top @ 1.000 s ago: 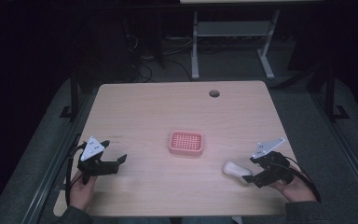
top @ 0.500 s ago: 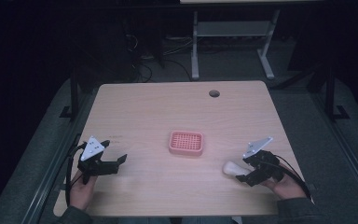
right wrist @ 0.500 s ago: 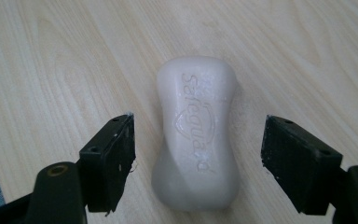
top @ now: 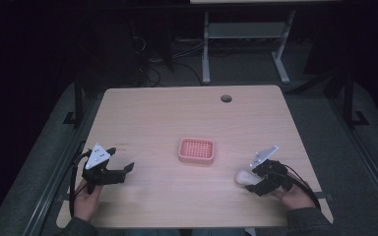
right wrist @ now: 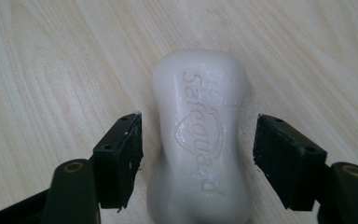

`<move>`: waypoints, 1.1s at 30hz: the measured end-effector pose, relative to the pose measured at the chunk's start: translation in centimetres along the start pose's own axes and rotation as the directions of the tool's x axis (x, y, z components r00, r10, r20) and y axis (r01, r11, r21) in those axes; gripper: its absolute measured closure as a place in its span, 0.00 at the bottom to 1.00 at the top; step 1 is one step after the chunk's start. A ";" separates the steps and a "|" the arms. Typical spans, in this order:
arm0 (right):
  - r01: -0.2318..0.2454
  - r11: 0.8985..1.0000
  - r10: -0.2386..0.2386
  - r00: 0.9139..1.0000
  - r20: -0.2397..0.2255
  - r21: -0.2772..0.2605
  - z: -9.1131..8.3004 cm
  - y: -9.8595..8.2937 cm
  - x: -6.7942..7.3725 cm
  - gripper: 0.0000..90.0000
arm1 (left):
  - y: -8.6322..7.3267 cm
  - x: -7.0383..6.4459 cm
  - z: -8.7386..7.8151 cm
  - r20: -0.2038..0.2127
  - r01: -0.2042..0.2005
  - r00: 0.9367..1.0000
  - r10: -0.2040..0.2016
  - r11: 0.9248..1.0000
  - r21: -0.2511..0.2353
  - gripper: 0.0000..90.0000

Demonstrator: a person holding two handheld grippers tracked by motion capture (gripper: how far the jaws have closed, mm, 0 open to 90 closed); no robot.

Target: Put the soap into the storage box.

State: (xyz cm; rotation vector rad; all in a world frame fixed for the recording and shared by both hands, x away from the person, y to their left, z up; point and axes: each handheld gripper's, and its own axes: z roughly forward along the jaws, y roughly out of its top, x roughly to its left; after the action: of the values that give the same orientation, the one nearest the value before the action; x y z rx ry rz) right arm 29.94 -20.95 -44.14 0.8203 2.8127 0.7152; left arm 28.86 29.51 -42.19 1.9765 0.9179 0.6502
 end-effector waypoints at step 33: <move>-0.005 1.000 0.005 1.000 -0.003 0.019 1.1 0.0 -0.2 0.51 | 0.0 -0.1 0.0 -0.001 0.001 1.000 -0.001 1.000 -0.001 0.16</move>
State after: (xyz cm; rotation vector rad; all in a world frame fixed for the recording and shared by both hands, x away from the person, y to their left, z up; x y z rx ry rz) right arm 30.37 -20.62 -45.15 0.8307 2.8252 0.6928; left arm 28.84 29.45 -42.16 1.9752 0.9186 0.6509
